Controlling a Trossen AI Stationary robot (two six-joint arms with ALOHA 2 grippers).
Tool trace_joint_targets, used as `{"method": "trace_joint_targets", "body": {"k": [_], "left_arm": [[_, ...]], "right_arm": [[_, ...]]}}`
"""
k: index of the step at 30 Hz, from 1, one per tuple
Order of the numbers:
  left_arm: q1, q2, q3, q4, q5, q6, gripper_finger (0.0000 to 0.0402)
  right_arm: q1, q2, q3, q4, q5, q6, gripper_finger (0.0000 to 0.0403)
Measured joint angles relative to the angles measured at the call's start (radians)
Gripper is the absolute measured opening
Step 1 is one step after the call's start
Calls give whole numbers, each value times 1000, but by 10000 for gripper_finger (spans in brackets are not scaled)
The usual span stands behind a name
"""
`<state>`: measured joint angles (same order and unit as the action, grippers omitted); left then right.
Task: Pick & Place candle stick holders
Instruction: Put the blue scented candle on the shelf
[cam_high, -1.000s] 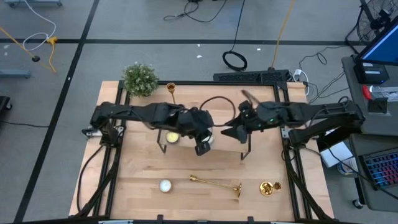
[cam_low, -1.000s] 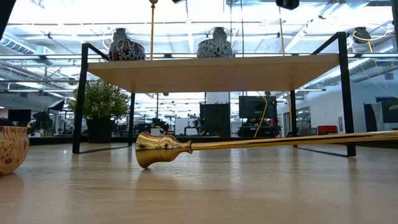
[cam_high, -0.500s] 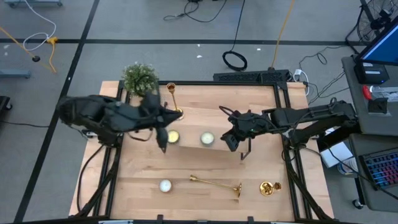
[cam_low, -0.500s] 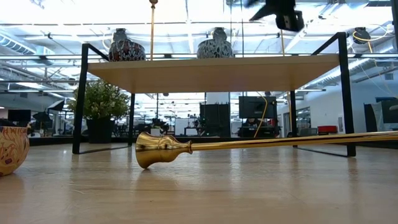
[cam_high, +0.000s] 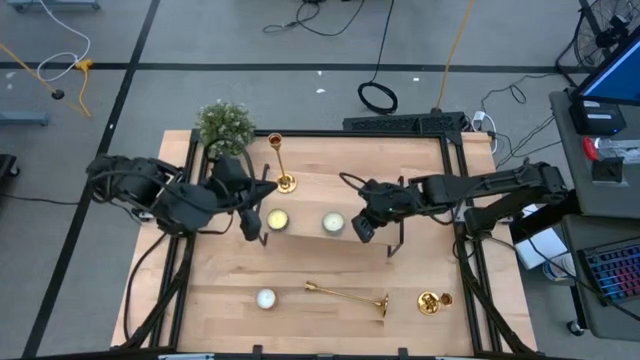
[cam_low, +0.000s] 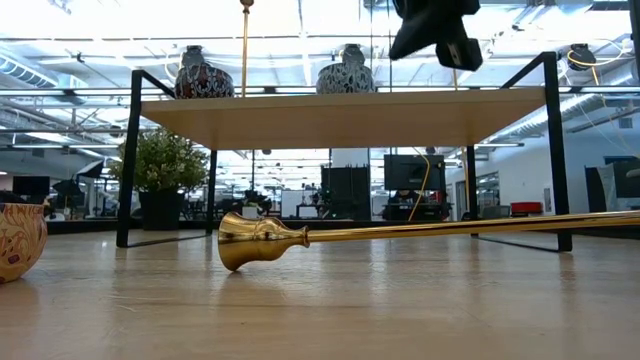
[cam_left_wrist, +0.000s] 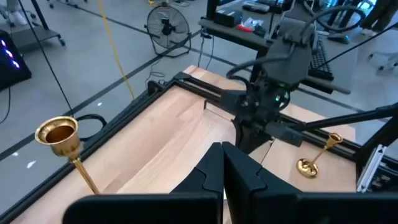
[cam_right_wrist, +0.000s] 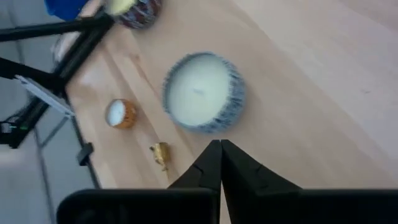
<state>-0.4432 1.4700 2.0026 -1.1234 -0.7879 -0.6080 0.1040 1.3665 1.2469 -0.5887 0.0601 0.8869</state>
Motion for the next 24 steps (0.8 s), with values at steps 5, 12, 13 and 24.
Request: {"method": "trace_joint_targets", "body": {"k": [5, 12, 13, 24], "left_arm": [[-12, 2, 0, -22, -18, -23, 1], [-20, 2, 0, -49, -22, -51, 1], [-20, 2, 0, -50, -22, -53, 1], [-37, 2, 0, -54, -24, -68, 1]], "right_arm": [[-5, 34, 1, 1, -12, 8, 1], [-12, 76, 1, 28, -4, 17, 1], [-13, 84, 1, 41, -5, 16, 1], [-21, 100, 1, 50, 34, 7, 0]]}}
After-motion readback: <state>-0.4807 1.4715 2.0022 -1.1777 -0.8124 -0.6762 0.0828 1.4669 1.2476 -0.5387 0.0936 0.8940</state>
